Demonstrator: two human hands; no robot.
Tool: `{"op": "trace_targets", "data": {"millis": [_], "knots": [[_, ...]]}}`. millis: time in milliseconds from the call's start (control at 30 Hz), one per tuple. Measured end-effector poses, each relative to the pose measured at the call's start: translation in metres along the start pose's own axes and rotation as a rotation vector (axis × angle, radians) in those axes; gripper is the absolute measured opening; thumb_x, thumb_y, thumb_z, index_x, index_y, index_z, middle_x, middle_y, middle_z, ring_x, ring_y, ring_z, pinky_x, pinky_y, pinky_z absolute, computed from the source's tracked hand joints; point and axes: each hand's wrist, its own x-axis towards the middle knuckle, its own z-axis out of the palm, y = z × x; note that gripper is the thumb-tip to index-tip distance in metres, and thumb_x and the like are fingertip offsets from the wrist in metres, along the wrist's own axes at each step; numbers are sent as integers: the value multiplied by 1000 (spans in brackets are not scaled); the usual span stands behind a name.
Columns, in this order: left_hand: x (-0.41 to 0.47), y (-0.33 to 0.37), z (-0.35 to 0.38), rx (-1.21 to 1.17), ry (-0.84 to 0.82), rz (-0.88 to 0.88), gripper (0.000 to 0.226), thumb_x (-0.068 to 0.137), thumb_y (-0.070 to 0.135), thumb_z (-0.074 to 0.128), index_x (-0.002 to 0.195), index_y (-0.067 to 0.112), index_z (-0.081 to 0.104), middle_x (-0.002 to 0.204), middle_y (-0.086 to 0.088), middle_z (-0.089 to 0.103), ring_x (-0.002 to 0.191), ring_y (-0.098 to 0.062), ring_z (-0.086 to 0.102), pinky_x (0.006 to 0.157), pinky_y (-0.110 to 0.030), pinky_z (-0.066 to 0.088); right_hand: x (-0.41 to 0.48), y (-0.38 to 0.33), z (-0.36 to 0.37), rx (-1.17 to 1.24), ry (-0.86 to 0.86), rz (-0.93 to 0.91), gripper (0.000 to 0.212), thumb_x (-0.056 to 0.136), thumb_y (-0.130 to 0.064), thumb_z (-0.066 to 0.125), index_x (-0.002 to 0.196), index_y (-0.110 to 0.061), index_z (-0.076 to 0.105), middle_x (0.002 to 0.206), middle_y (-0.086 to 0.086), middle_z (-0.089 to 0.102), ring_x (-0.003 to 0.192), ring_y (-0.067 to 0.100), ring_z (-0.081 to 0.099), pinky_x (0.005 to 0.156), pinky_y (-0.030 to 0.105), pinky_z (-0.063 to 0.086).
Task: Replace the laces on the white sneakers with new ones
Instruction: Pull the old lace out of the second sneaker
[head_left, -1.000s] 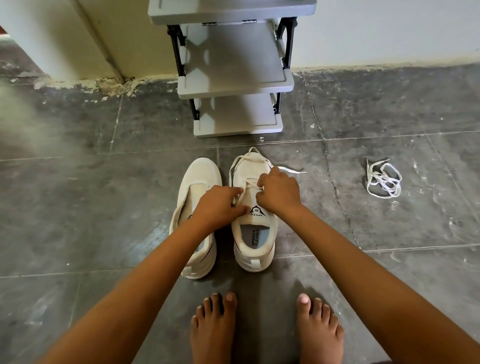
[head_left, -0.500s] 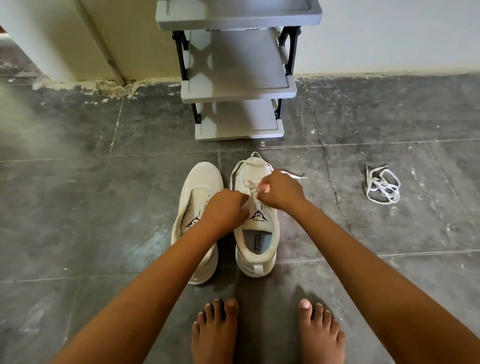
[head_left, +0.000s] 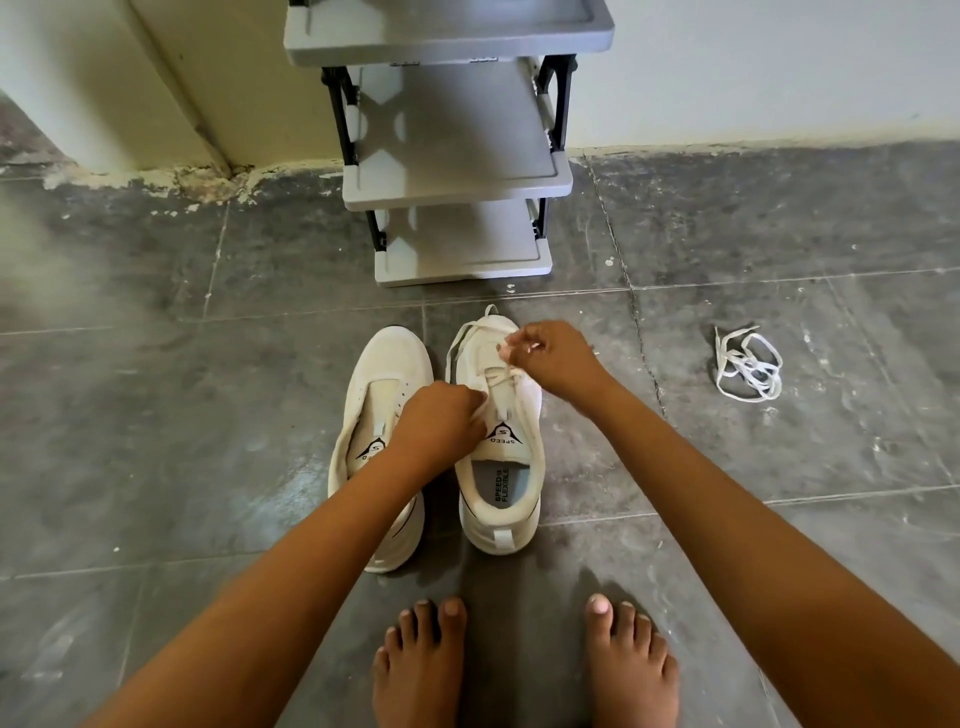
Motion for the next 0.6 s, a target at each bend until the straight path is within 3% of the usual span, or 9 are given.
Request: {"op": "trace_targets", "data": {"millis": [67,133,333,367,433,500,533,600], "knots": [[0,1,0,9,1,3,33,92,28,49,116,10,63,103,-13,67,97,-30,59,78,-35,46,-5,12,6,-318,-100,16,35,83,-32,67,114,-15,66,122,5,59,107,22,58,84,30,44],[0,2,0,13,-3,0,32,92,28,49,114,10,64,103,-13,67,97,-30,59,78,-36,46,-9,17,15,-568,-116,-15,37,82,-37,63,115,-20,64,125,3,54,114,23,53,80,31,42],[0,3,1,29,-2,-15,28,93,27,47,102,8,65,94,-13,67,88,-30,59,70,-33,42,-4,5,28,-752,50,-66,16,85,-14,57,96,-11,68,105,7,64,95,26,61,66,27,38],[1,3,2,39,0,-11,28,93,27,47,101,8,65,94,-14,66,88,-30,59,69,-33,42,-2,3,23,-666,38,-63,14,86,-16,58,94,-9,69,102,7,66,94,25,62,68,27,40],[2,3,3,66,7,11,29,94,29,46,100,7,65,93,-14,66,88,-31,60,67,-31,38,0,-8,11,-203,-51,-78,15,86,-17,65,89,-3,68,91,7,67,86,17,61,75,28,45],[5,5,4,74,5,38,33,95,32,45,102,7,66,94,-14,67,90,-31,60,68,-30,37,-4,-24,-1,244,-10,-172,10,84,-14,68,83,-4,69,76,-2,65,71,2,58,73,16,47],[6,5,3,70,0,46,34,95,32,45,105,7,66,96,-14,67,90,-30,61,70,-30,40,-4,-27,-5,326,52,-206,6,84,-14,68,81,-8,69,74,-6,65,68,-2,58,71,12,47],[5,3,2,54,-4,39,33,94,30,48,110,8,66,98,-14,68,92,-30,61,75,-31,44,-3,-25,-6,259,145,-181,9,84,-18,68,83,-9,70,81,-1,69,77,7,63,79,22,51]]}}
